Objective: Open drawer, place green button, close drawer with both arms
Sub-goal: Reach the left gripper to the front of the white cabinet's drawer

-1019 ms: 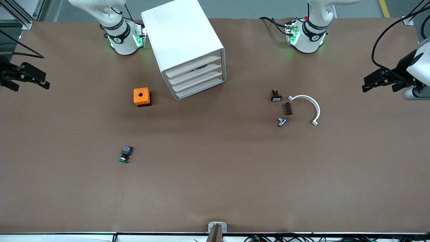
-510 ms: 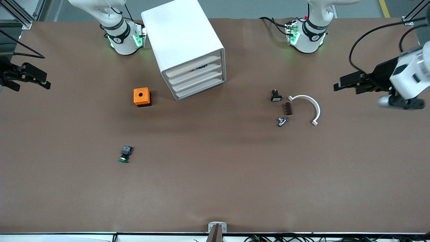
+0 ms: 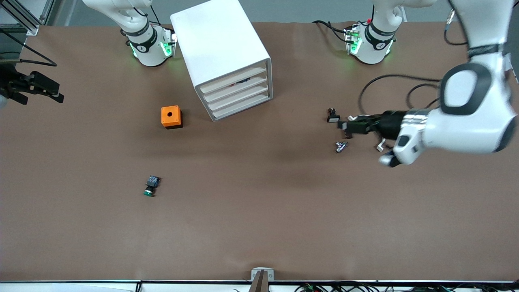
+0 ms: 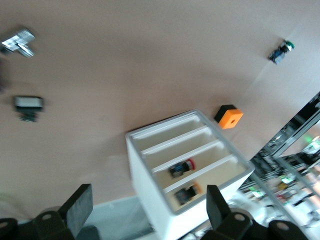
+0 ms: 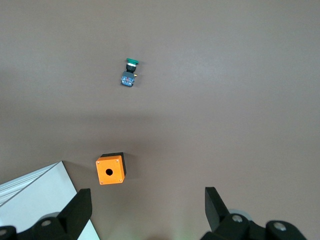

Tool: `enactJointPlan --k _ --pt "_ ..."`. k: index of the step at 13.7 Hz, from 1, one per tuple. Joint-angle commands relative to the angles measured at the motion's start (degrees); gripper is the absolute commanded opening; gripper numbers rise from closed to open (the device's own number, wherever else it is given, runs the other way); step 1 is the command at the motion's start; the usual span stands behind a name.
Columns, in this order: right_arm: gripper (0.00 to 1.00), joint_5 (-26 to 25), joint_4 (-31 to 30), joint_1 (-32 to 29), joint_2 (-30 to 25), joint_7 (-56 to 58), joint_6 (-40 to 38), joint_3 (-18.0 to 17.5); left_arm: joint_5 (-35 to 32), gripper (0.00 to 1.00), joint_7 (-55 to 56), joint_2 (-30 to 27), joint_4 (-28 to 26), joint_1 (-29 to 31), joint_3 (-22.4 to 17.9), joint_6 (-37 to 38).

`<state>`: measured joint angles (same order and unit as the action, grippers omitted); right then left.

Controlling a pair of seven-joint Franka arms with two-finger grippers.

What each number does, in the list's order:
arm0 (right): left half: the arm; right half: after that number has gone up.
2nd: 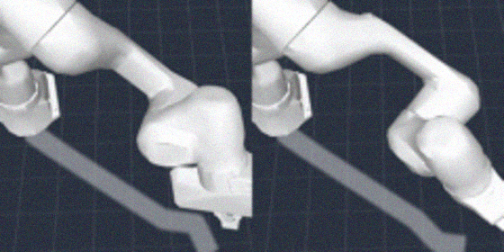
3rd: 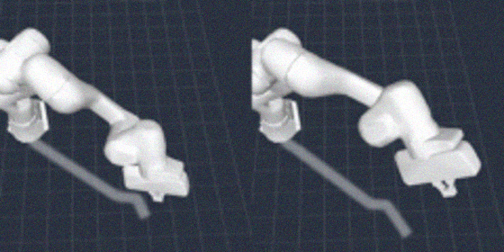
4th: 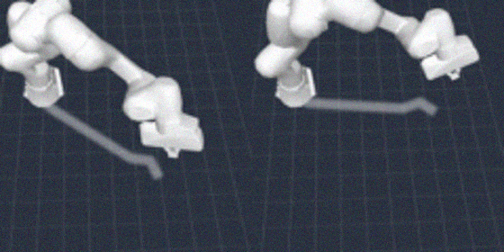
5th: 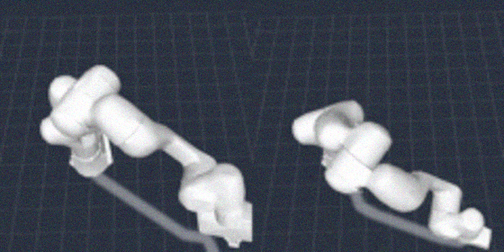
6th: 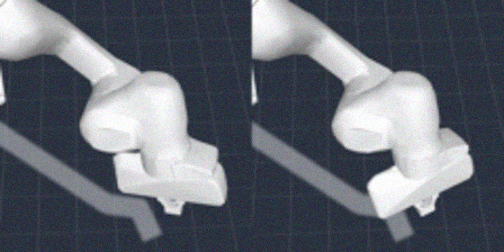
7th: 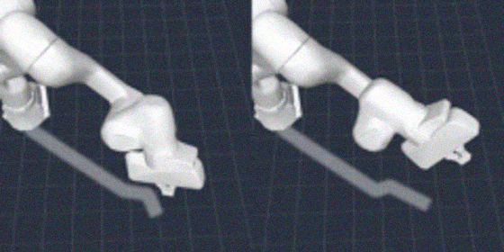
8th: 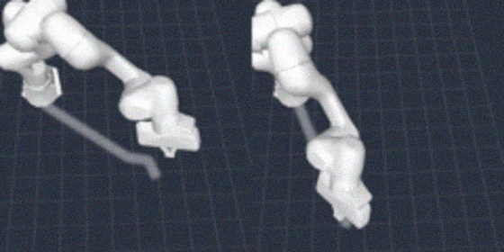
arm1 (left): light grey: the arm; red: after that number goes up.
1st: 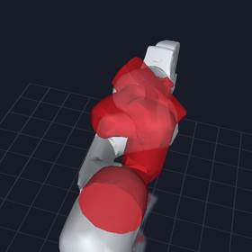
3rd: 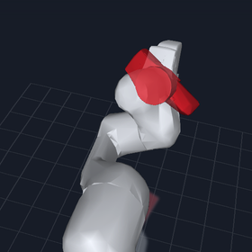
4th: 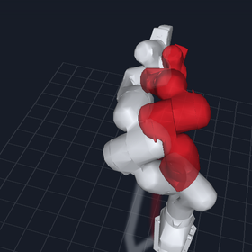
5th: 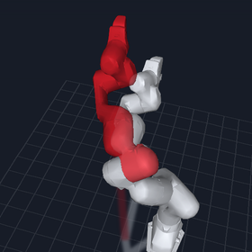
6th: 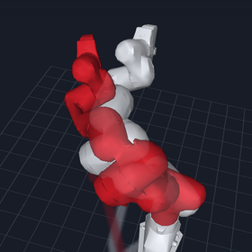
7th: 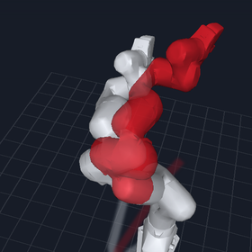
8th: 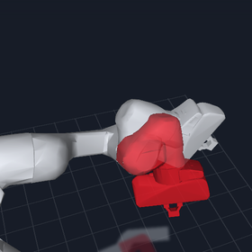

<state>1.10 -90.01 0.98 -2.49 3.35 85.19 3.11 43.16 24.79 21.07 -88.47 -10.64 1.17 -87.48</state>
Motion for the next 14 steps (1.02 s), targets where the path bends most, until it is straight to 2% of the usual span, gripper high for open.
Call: enactJointPlan --k 1,3,5,10,14 --pt "1.00 0.6 -1.9 -0.1 -1.6 -0.9 0.9 0.1 2.5 1.00 9.1 3.7 2.9 -4.4 -0.3 -2.1" --pt "1.00 0.6 -2.0 -0.2 -1.7 -1.1 0.9 0.1 2.5 1.00 18.4 5.7 3.0 -8.7 -0.3 -6.3" --pt "1.00 0.6 -2.1 -0.1 -1.7 -3.4 0.9 0.1 2.1 1.00 28.2 9.4 5.4 -13.0 -0.5 -8.7" --pt "1.00 0.4 -1.2 -0.1 -1.2 -4.0 0.5 0.1 1.9 1.00 50.8 16.2 7.6 -18.4 -0.5 -10.3" --pt "1.00 -0.7 -0.3 -0.4 0.4 -3.9 0.9 0.2 2.3 1.00 67.9 20.8 8.4 -19.8 -0.3 -9.9"
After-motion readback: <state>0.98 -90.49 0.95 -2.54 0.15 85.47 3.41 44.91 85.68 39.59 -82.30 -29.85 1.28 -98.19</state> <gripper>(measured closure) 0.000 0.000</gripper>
